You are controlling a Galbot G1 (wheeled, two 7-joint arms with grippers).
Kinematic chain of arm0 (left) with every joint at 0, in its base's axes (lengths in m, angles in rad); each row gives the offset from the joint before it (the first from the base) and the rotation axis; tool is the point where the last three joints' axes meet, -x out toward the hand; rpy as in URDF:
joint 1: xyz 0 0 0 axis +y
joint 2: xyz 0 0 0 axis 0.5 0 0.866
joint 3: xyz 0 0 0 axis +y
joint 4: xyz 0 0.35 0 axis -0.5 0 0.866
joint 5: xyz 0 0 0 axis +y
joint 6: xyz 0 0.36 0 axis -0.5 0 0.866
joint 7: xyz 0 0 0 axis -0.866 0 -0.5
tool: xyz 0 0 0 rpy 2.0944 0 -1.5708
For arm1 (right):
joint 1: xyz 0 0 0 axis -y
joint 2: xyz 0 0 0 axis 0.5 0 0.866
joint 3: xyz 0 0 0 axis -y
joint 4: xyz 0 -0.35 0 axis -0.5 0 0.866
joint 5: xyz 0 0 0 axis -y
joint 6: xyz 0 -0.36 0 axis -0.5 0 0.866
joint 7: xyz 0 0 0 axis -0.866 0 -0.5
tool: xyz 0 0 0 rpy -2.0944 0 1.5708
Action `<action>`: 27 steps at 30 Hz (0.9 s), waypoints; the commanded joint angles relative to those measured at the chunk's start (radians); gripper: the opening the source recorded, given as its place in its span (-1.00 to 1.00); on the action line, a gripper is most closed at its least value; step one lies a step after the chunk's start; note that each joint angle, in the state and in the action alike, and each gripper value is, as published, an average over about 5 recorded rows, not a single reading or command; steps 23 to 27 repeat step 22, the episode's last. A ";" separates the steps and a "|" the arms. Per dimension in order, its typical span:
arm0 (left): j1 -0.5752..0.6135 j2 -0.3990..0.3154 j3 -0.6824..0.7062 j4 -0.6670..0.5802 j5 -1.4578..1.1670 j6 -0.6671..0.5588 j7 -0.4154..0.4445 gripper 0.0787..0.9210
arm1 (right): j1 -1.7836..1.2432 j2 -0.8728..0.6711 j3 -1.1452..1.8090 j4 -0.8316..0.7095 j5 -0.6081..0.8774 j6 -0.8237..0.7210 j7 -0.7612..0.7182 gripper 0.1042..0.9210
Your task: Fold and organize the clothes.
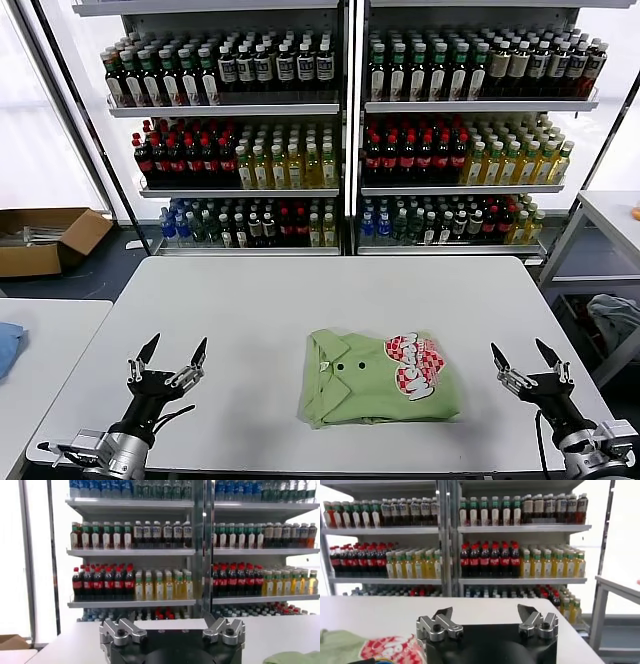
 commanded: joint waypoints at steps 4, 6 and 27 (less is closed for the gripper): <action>0.030 0.007 -0.019 -0.008 0.001 -0.014 0.010 0.77 | -0.060 0.012 0.070 -0.044 -0.015 0.084 -0.047 0.76; 0.031 0.008 -0.020 -0.007 0.001 -0.014 0.009 0.77 | -0.063 0.012 0.073 -0.044 -0.009 0.084 -0.048 0.76; 0.027 0.005 -0.023 -0.009 0.000 -0.014 0.003 0.77 | -0.070 0.020 0.082 -0.050 0.010 0.085 -0.044 0.76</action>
